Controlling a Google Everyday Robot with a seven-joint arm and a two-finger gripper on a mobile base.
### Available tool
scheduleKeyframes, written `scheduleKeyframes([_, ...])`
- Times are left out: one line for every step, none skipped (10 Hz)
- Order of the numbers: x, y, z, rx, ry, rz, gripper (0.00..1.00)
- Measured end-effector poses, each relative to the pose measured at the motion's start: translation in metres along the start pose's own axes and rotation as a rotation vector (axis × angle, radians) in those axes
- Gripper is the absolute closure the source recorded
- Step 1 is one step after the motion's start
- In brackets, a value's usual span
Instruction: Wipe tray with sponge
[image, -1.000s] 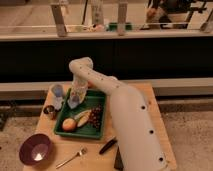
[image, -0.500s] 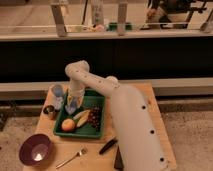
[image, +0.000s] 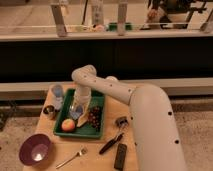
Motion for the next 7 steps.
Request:
scheduleKeyframes([0.008, 0.002, -0.005, 0.012, 0.009, 0.019, 1.0])
scheduleKeyframes([0.019, -0.001, -0.01, 0.021, 0.017, 0.037, 1.0])
scheduleKeyframes([0.032, -0.005, -0.013, 0.026, 0.022, 0.052, 1.0])
scheduleKeyframes([0.047, -0.011, -0.016, 0.029, 0.028, 0.069, 1.0])
scheduleKeyframes([0.058, -0.015, -0.018, 0.031, 0.03, 0.083, 1.0])
scheduleKeyframes([0.07, -0.02, -0.018, 0.033, 0.032, 0.096, 1.0])
scheduleKeyframes([0.082, -0.028, -0.018, 0.035, 0.034, 0.105, 1.0])
